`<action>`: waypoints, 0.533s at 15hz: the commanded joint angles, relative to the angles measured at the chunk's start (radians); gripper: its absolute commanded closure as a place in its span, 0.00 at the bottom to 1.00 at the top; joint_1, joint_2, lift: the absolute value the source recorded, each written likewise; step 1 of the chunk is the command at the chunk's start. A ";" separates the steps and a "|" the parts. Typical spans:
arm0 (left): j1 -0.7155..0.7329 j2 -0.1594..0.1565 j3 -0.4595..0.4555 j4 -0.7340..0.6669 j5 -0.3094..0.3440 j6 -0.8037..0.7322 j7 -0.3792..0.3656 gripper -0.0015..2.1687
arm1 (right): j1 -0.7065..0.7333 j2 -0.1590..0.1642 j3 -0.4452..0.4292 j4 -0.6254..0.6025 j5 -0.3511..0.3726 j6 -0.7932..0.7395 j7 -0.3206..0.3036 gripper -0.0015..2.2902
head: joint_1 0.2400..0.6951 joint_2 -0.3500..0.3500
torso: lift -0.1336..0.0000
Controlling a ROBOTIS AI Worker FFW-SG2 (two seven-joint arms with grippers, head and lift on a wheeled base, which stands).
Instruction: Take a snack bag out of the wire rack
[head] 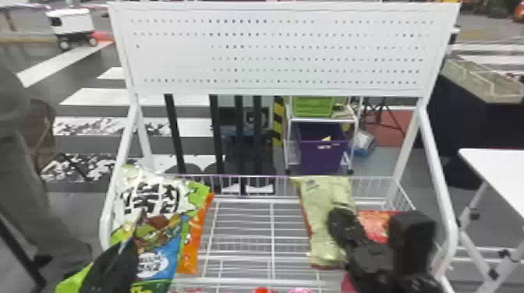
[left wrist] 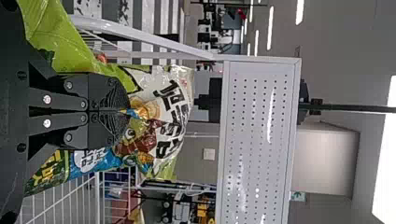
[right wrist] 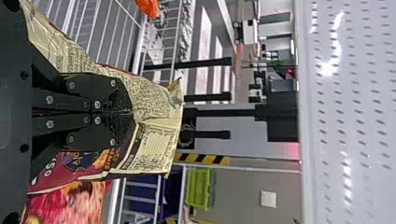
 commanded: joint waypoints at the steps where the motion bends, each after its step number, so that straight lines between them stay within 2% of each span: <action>1: -0.008 0.002 -0.006 0.002 0.000 0.000 0.000 0.97 | 0.178 0.002 -0.076 -0.114 0.035 -0.111 0.000 0.98 | 0.57 0.50 | 1.00; 5: -0.010 0.004 -0.014 0.002 -0.002 0.000 0.000 0.97 | 0.428 0.035 -0.162 -0.169 0.064 -0.430 0.011 0.98 | 0.57 0.50 | 1.00; 7: -0.008 0.005 -0.012 0.000 0.000 0.000 0.000 0.97 | 0.520 0.067 -0.203 -0.186 0.067 -0.547 0.032 0.98 | 0.57 0.50 | 1.00; 8: -0.008 0.008 -0.011 0.000 0.000 0.000 0.000 0.97 | 0.560 0.073 -0.217 -0.195 0.071 -0.584 0.032 0.98 | 0.57 0.50 | 1.00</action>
